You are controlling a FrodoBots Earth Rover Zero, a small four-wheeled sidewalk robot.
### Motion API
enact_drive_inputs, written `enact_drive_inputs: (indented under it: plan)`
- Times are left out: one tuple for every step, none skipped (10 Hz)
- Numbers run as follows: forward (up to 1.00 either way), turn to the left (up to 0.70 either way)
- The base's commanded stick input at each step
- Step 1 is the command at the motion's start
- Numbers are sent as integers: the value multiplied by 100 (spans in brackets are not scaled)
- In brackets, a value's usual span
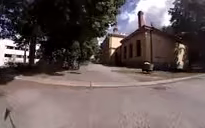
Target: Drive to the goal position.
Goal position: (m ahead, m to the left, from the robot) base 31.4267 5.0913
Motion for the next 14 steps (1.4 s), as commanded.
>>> enact_drive_inputs:
  plan:
    - [85,0]
    - [85,0]
    - [85,0]
    - [85,0]
    - [85,0]
    - [85,0]
    - [85,0]
    - [85,0]
    - [85,0]
    - [85,0]
    - [85,0]
    - [85,0]
    - [85,0]
    - [85,0]
